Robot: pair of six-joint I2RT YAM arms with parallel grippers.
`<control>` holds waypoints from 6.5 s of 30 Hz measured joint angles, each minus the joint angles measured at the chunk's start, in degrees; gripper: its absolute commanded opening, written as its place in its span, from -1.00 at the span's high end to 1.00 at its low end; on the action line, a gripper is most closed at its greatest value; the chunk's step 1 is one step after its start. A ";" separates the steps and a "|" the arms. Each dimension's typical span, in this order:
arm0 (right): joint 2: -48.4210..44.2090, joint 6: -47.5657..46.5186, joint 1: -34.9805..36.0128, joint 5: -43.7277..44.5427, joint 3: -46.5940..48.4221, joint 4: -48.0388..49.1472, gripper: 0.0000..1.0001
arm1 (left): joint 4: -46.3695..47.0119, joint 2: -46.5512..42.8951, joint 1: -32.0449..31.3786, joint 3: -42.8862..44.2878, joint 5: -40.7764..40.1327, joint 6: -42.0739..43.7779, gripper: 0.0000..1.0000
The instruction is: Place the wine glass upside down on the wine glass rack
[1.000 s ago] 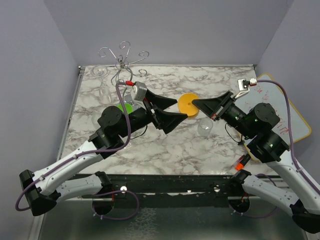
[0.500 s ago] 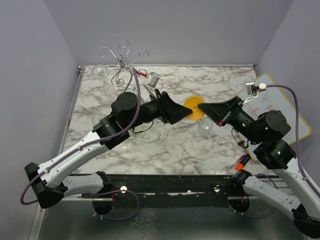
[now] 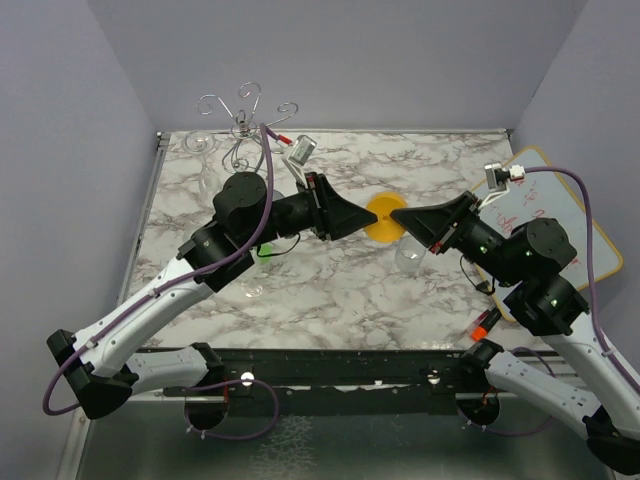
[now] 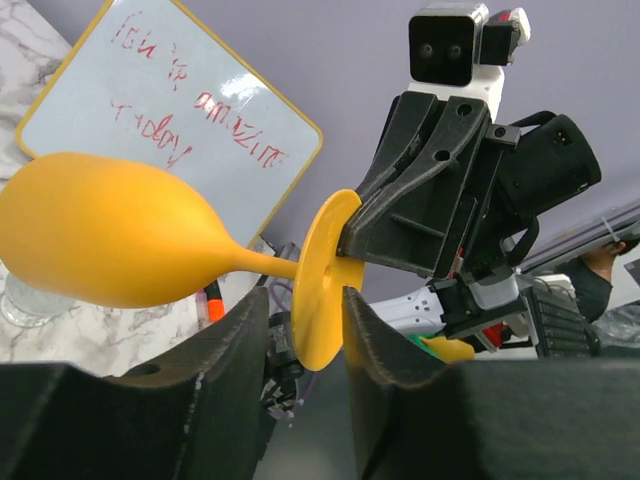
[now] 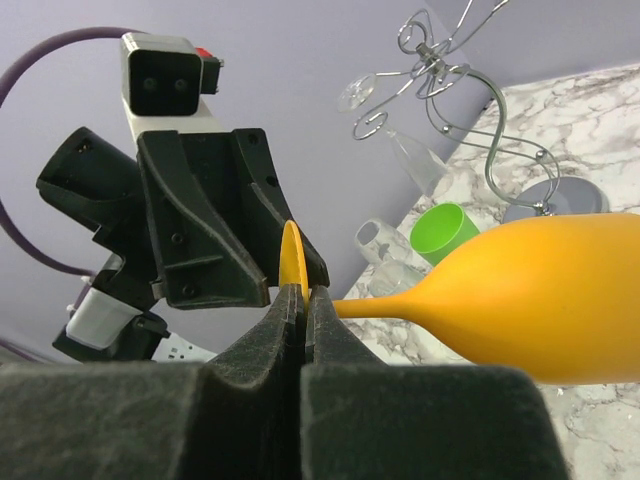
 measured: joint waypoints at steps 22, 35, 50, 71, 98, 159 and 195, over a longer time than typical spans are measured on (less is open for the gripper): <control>-0.15 -0.37 -0.02 -1.31 -0.46 0.07 0.14 | 6.99 2.69 2.54 -0.74 8.66 -2.89 1.00; -11.43 -2.25 0.07 10.01 -3.87 -1.95 -0.68 | 1.53 11.23 6.29 15.85 11.32 1.95 1.00; -16.11 -5.42 0.07 16.35 -4.66 -3.63 -0.68 | -0.87 26.05 25.11 39.95 16.00 1.49 1.00; -10.64 -6.84 0.07 16.52 -4.66 -4.94 -0.68 | 4.42 21.88 65.13 32.17 12.83 -4.94 1.00; -8.85 -6.19 0.07 17.88 -4.66 -4.94 -0.68 | 11.13 18.05 70.75 9.14 13.57 -22.23 1.00; -7.93 -4.61 0.07 23.47 -4.61 -6.19 -0.67 | 13.25 31.32 62.27 17.11 11.52 -23.61 1.00; -7.85 -3.17 0.07 23.34 -4.61 -6.19 -0.66 | 18.40 28.46 67.28 8.92 16.65 -20.57 0.79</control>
